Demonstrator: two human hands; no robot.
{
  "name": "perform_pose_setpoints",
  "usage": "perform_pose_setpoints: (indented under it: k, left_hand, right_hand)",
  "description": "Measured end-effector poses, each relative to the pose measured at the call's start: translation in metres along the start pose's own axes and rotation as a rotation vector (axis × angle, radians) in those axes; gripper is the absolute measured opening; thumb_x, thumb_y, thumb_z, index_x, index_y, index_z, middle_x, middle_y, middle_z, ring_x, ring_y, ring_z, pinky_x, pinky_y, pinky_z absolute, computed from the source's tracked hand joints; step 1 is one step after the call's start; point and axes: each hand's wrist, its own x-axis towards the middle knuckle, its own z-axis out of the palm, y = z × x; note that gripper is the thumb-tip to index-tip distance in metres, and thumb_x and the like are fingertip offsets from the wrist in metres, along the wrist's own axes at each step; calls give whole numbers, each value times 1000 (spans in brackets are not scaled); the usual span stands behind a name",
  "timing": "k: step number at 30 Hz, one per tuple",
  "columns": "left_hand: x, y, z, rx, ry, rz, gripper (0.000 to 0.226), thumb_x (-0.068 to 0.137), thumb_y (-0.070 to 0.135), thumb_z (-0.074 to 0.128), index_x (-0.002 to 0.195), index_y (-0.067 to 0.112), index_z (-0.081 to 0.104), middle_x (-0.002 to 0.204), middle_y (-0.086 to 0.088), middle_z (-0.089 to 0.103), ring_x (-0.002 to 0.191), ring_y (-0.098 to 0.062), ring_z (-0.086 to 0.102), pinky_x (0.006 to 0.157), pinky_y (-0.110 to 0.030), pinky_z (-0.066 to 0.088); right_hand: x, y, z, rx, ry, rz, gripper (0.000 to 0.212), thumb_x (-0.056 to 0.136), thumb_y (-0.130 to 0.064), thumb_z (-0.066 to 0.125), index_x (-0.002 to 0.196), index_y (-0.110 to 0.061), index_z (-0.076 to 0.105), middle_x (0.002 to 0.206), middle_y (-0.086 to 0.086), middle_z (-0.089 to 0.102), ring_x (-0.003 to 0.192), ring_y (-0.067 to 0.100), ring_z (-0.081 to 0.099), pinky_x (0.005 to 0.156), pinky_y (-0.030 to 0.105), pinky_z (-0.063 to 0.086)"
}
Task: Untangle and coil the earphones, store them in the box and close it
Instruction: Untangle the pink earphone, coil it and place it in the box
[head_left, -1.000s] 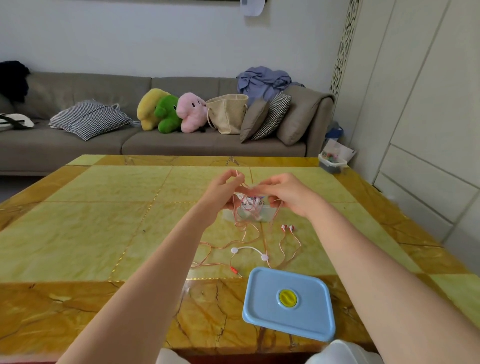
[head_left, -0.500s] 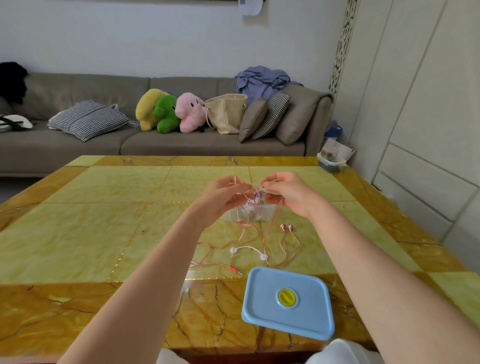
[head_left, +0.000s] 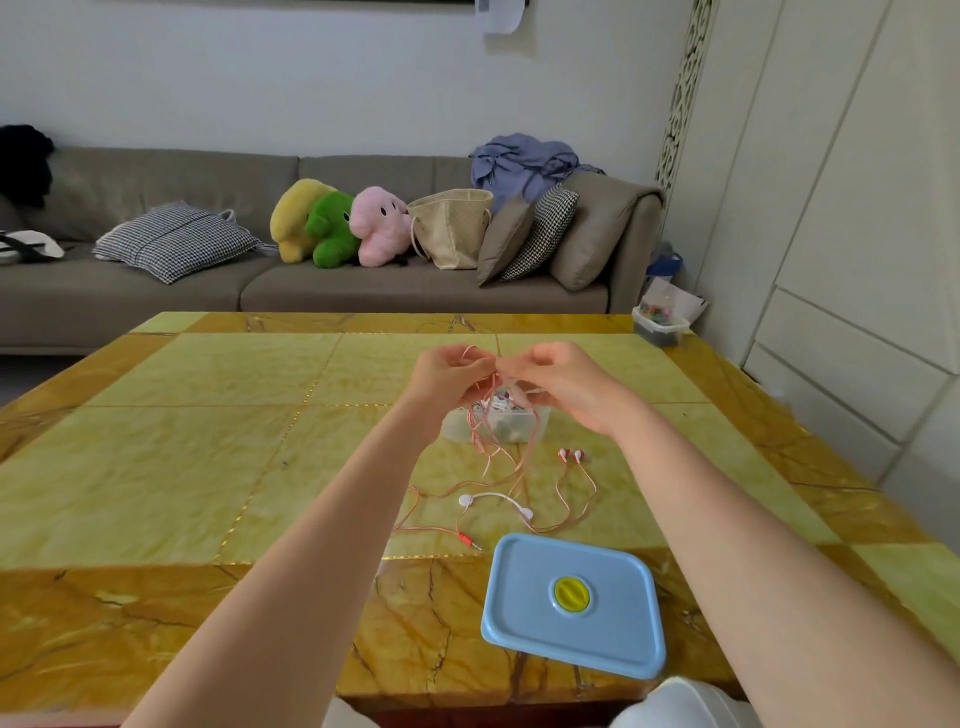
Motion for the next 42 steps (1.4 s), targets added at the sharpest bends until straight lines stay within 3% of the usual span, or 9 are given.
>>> perform_pose_setpoints:
  k: [3,9,12,15,19,26,29,34,42]
  left_hand:
    - [0,1,-3,9,68,-27,14,91,15,58,80,9,62,76,-4,62,61,-10,59,58,-16,53]
    - [2,-4,-19,14,256,-132,31,97,21,46,70,12,56,60,1,51,43,-7,42,39,-14,35]
    - [1,-7,-23,82,211,-169,30,96,31,48,74,14,58,62,2,44,48,-8,34,41,-16,31]
    - [1,-12,-27,407,70,-163,34,91,46,51,99,17,67,81,2,51,56,-11,35,50,-19,33]
    - [6,-28,-37,913,-28,-120,25,92,34,56,107,18,67,74,3,55,55,-20,50,52,-23,34]
    - [9,-56,-73,1086,86,-442,31,94,10,43,65,5,56,54,-3,54,49,-17,50,57,-23,43]
    - [2,-43,-61,1151,-112,-440,18,96,15,46,89,3,58,82,-8,61,63,-15,49,53,-18,39]
    - [8,-14,-31,983,-225,-284,52,88,20,63,136,15,44,131,-10,54,115,-23,55,92,-29,41]
    - [13,23,13,131,-110,52,34,90,9,58,124,4,52,118,-13,63,95,-18,62,71,-17,41]
  right_hand:
    - [0,1,-1,15,202,-26,7,86,-8,63,80,-6,62,76,5,63,73,17,59,75,29,52]
    - [-3,-2,-22,953,381,98,28,97,-10,44,69,-9,45,39,-3,45,56,13,51,63,26,51]
    - [-4,-7,-28,945,398,141,25,98,-12,42,73,-12,45,36,-8,32,34,5,31,37,17,29]
    - [-2,-13,-29,858,269,127,14,97,-8,43,105,-11,54,47,-3,52,28,2,24,28,15,17]
    - [1,-29,-30,694,180,109,64,94,3,40,144,-34,26,83,12,64,31,1,27,30,12,19]
    - [10,-54,-53,579,370,-38,77,93,10,33,147,-42,12,93,14,59,33,2,28,33,12,21]
    - [14,-58,-50,504,328,-40,72,95,6,36,147,-40,15,90,15,60,33,2,28,33,13,21]
    - [14,-61,-24,284,57,56,60,99,-2,33,146,-36,18,90,15,64,32,3,26,31,14,18]
    - [4,-60,-15,376,-225,147,38,101,-14,32,133,-32,39,73,12,69,28,-1,23,29,10,13]
